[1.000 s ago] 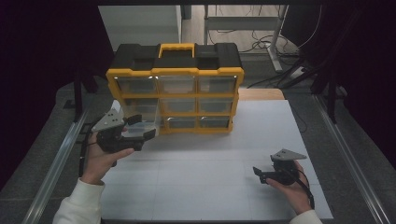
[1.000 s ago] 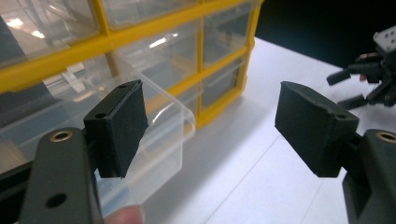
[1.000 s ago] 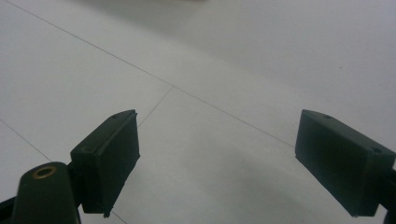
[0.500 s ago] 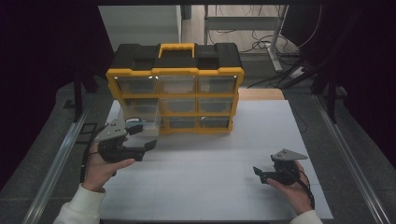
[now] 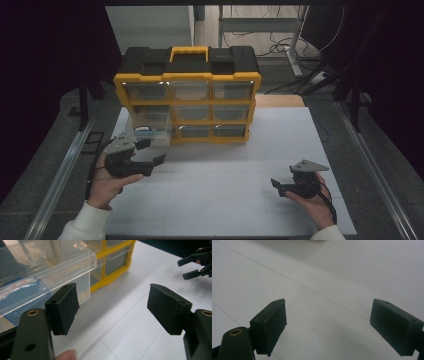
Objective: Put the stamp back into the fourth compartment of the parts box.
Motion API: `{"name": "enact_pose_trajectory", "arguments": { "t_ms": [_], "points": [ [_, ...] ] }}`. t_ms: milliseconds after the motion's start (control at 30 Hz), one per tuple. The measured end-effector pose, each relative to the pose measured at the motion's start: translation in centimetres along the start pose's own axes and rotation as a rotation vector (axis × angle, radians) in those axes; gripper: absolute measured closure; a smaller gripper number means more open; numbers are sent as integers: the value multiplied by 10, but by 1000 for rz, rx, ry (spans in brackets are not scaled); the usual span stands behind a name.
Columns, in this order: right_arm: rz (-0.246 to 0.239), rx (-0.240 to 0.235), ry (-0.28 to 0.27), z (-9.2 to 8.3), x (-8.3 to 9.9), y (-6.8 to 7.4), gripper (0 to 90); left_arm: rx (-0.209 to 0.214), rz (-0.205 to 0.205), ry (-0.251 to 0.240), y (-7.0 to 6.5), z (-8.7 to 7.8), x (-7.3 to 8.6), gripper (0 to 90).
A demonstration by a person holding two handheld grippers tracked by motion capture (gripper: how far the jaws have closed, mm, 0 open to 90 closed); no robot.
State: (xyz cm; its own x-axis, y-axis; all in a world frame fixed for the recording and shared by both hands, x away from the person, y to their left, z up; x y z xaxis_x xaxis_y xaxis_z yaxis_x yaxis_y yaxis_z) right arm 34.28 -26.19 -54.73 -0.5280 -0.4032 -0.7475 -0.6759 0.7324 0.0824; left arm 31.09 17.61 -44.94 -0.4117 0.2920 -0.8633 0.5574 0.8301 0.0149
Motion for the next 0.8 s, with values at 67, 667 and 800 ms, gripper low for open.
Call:
{"name": "enact_pose_trajectory", "arguments": {
  "t_ms": [67, 667, 800],
  "points": [
    [0, 1, 0, 0, 0, 0, 142, -2, 2, 8, -1, 2, 2, 248],
    [0, -1, 3, 0, 0, 0, 141, -14, 1, 33, 1, 7, 7, 249],
    [0, -2, 4, 0, 0, 0, 141, -21, -8, 33, 3, 8, 8, 256]
  ]
}}
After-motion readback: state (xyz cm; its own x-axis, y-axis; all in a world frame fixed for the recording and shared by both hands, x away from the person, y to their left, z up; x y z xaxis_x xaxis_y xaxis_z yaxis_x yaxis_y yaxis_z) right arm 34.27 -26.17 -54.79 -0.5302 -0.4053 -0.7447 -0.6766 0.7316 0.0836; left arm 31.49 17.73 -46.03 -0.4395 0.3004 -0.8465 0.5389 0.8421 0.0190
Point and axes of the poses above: each handheld gripper's, and its own axes: z roughly forward along the jaws, x roughly out of its underside, y roughly to its left, the point moved 7 cm from there along z, roughly forward along the jaws, and after that the axes turned 9 degrees about -x, right-handed, at the moved point
